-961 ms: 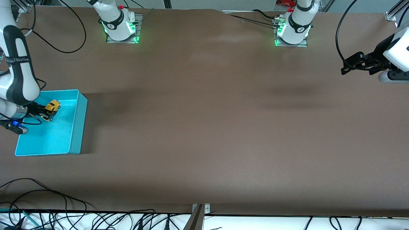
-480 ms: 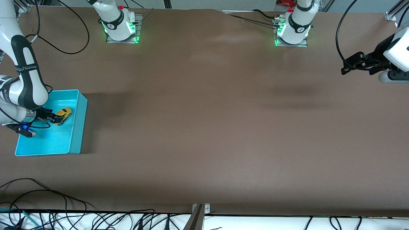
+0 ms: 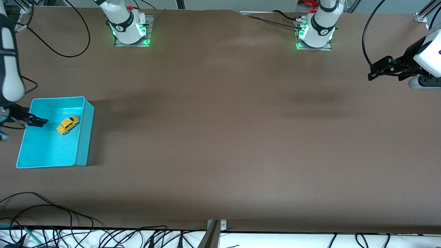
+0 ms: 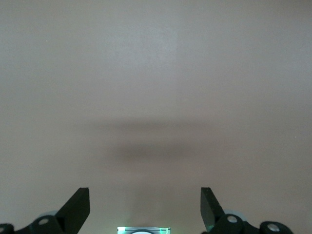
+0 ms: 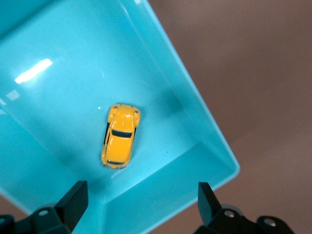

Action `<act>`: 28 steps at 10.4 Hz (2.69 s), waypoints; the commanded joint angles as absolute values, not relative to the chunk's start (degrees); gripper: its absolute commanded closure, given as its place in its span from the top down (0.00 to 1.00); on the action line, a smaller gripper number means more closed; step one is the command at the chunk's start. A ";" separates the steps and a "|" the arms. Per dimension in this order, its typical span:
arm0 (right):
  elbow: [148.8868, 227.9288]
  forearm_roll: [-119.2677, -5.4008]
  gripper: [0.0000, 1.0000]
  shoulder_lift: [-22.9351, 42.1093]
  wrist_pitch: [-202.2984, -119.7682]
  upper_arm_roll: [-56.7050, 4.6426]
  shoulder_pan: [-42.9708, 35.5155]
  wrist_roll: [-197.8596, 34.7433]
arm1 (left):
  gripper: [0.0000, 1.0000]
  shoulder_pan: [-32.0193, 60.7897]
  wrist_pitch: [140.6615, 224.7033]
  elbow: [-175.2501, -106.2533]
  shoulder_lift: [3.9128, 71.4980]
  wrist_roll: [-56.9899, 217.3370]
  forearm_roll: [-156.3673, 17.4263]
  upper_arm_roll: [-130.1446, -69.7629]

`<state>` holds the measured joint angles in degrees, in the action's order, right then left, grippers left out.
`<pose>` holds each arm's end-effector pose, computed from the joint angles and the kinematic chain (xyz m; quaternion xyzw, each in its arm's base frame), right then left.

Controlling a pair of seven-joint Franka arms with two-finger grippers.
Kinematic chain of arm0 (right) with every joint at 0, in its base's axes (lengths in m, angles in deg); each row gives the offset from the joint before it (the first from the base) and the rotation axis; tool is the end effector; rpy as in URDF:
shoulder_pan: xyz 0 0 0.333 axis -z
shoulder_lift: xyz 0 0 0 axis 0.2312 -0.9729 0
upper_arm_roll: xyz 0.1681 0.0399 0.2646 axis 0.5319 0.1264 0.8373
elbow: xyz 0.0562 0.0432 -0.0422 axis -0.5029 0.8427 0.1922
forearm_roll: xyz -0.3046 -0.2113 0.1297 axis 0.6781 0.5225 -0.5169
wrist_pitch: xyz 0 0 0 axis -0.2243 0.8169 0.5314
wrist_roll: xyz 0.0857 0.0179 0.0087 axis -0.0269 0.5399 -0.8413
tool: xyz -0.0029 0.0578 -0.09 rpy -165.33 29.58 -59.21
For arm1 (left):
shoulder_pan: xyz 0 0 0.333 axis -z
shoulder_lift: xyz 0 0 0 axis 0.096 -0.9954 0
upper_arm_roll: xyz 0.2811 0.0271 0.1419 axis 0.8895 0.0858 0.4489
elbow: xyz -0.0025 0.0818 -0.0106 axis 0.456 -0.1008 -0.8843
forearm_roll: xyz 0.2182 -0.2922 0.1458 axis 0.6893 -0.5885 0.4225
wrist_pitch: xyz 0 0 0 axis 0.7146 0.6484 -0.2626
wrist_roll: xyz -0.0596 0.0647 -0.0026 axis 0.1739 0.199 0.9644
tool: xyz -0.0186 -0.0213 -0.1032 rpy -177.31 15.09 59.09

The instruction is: Wind up and store yellow beetle car

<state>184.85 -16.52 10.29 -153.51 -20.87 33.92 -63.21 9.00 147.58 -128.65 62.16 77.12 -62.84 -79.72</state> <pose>0.5983 -0.2397 0.3643 0.9581 -0.2625 -0.0933 0.0663 0.5451 -0.0194 0.6226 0.9979 0.0149 -0.0601 0.0176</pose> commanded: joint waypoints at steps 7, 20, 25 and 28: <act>168.66 -24.96 1.00 18.28 -132.07 -12.84 28.00 -64.05 | 1.00 8.94 146.11 -126.82 61.48 77.59 -63.12 -79.69; 181.94 -26.81 1.00 31.46 -140.33 -29.12 7.64 -72.31 | 1.00 9.03 146.11 -126.82 61.57 77.94 -63.29 -79.87; 184.31 -27.07 1.00 35.25 -140.69 -21.99 14.95 -72.40 | 1.00 9.03 146.11 -126.82 61.48 78.03 -63.38 -79.96; 184.31 -27.07 1.00 35.25 -140.42 -21.90 15.30 -72.40 | 1.00 9.29 146.11 -126.82 61.48 78.03 -63.47 -80.05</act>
<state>182.84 -26.21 33.84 -139.90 -22.87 14.03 -71.32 9.08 147.51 -128.55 62.09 77.42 -62.84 -79.98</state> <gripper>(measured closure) 0.000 0.000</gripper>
